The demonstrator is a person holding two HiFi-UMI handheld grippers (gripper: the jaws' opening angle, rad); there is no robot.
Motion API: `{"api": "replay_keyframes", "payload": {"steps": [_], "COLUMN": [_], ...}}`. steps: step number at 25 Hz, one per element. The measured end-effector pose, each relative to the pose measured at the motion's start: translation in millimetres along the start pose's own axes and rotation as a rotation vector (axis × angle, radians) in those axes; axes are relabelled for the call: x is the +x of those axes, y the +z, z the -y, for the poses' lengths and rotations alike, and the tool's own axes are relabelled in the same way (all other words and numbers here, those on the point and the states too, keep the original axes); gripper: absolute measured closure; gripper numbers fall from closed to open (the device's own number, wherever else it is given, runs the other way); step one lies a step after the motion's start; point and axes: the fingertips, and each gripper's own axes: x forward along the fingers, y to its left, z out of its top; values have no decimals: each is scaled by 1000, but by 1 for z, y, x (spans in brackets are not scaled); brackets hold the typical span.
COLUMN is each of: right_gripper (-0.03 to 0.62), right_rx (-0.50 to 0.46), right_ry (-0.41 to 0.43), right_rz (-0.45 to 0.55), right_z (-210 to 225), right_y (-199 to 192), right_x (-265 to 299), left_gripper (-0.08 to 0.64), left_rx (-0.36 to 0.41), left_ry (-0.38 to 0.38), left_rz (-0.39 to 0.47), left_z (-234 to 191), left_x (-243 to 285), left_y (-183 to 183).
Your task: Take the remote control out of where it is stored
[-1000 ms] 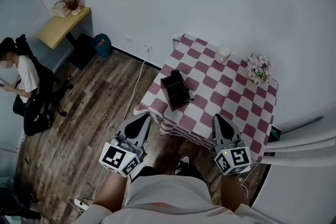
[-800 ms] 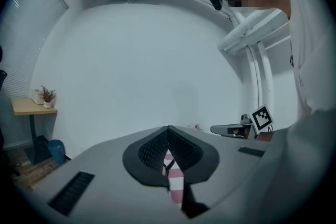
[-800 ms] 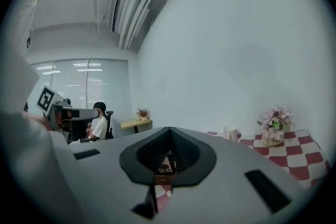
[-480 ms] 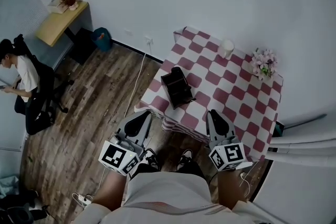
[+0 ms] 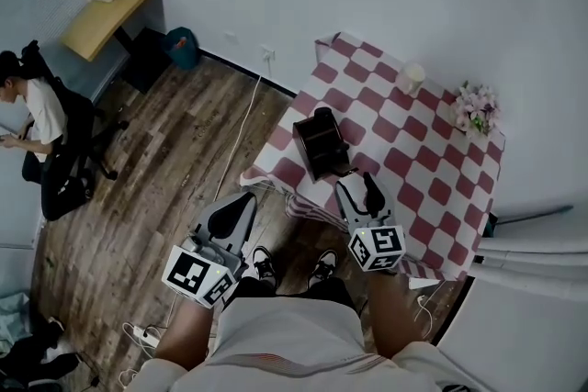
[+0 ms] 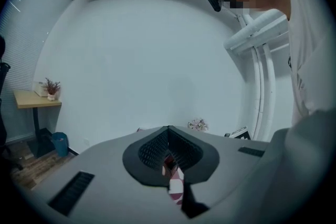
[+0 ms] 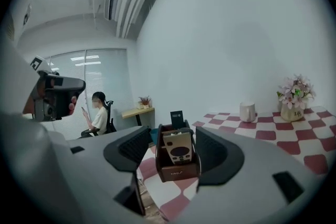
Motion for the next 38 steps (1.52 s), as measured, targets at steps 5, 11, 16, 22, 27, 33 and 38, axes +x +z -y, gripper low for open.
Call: {"api": "replay_keyframes", "payload": {"steps": [5,11,16,22,27,33,38], "right_gripper": [330,333,388,396,397,397,397], "right_rx": [-17,-39,-82,-82,-68,-82,-200], "right_ry": [-19,-27,-36,4,23,-35,-132], "right_rz": [-38,-48,-41,28,78,9,-211], "right_z": [10,13,15,3,0,34,93], "right_y": [-27,-40,-38,-2,40,73,69], "right_x": [22,35,39,27,3,-41,-71], "left_gripper": [552,552,552,552,552,552,552], "left_rx": [-8,-28,-29,-26,-26,-30,-31], "left_ry": [34,18,1,-28,-55,-99,-144], "left_rz": [-29,-94,-111,-111,-96,-63,-34], "left_z": [-11,-11,-7,0,9,23,40], "left_x": [-7,-7,-5,-2,1,14,28], "left_y": [-9,-24,-28,-30,-27,-20,-14]}}
